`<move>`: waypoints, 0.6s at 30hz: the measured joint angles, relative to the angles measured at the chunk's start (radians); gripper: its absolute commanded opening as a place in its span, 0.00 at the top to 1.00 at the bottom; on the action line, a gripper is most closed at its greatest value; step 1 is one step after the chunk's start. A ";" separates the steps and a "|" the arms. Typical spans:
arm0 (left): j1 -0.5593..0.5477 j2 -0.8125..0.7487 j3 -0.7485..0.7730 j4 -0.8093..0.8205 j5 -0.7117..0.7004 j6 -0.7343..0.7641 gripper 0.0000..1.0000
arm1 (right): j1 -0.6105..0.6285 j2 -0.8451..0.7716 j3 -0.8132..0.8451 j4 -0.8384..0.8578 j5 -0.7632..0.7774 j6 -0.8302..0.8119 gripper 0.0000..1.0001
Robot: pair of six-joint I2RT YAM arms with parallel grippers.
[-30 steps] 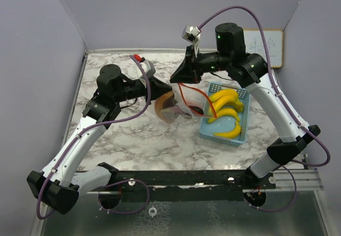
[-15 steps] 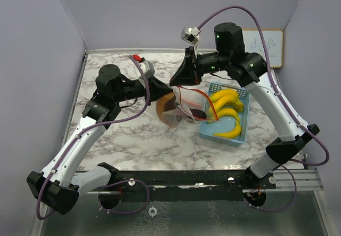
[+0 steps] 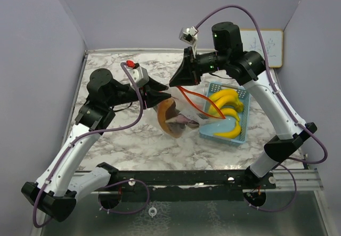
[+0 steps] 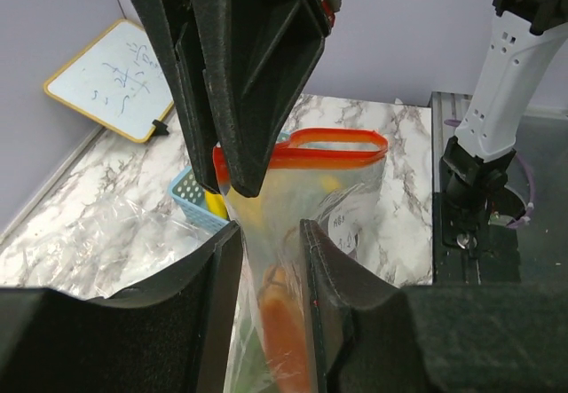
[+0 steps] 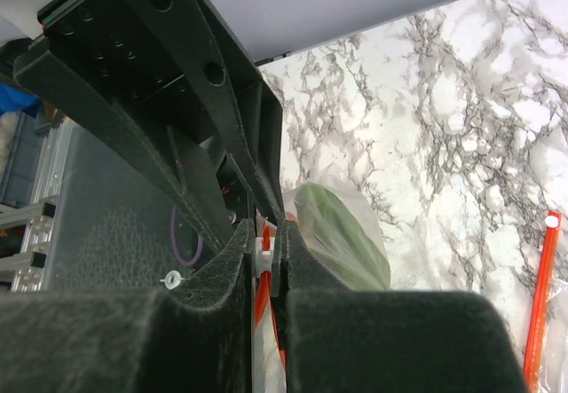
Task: Place the food in the zip-top bag and seal the zipper
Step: Zip the zipper food storage bag.
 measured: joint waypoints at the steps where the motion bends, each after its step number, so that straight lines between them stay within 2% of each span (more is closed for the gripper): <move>1: 0.000 -0.004 0.000 0.002 0.001 0.002 0.66 | 0.000 0.003 0.005 -0.001 0.000 0.000 0.98; 9: -0.005 0.024 -0.028 0.055 0.034 -0.015 0.69 | 0.000 0.011 0.009 -0.005 -0.020 -0.001 0.98; 10: -0.005 0.029 -0.029 0.058 0.034 -0.017 0.73 | 0.000 0.012 0.009 -0.008 -0.023 -0.001 0.98; 12: -0.005 0.041 -0.030 0.070 0.034 -0.025 0.95 | 0.000 0.012 0.009 -0.013 -0.029 -0.001 0.98; 13: -0.005 0.046 -0.030 0.074 0.034 -0.032 1.00 | 0.000 0.012 0.009 -0.016 -0.033 -0.002 0.98; 18: -0.007 0.066 -0.030 0.095 0.031 -0.045 1.00 | 0.000 0.012 0.009 -0.024 -0.039 -0.011 0.98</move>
